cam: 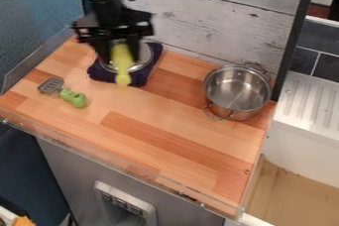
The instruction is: Move the yellow bottle to the left side of the silver pot
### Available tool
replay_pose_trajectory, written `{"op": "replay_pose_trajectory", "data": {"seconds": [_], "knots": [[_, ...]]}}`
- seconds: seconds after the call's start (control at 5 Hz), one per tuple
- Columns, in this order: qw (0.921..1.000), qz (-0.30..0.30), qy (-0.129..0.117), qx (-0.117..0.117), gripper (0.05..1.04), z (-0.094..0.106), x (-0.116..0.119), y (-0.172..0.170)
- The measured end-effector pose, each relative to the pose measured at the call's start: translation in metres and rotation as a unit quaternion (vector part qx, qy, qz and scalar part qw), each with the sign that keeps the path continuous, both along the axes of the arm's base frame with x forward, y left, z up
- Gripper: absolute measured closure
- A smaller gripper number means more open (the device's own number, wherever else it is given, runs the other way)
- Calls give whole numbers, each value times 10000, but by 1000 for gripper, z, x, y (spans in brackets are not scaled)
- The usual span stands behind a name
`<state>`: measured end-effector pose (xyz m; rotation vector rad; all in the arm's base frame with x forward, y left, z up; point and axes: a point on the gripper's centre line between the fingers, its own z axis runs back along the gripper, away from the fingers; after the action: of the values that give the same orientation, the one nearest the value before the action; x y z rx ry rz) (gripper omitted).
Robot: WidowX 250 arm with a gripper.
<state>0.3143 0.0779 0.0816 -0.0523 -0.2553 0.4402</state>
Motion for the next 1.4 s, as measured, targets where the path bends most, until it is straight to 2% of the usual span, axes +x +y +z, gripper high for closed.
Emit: {"op": "replay_pose_trajectory", "data": {"seconds": [0.2,0.4,0.8,1.4], "knots": [[9949,-1005,48,-114,492,-10,7,-32],[9892,-1450,151,-120,492,-23,12,-53],[9873,-1531,423,61,492,-49,30,-51],[9856,-1594,558,99,492,-74,53,-47]]}}
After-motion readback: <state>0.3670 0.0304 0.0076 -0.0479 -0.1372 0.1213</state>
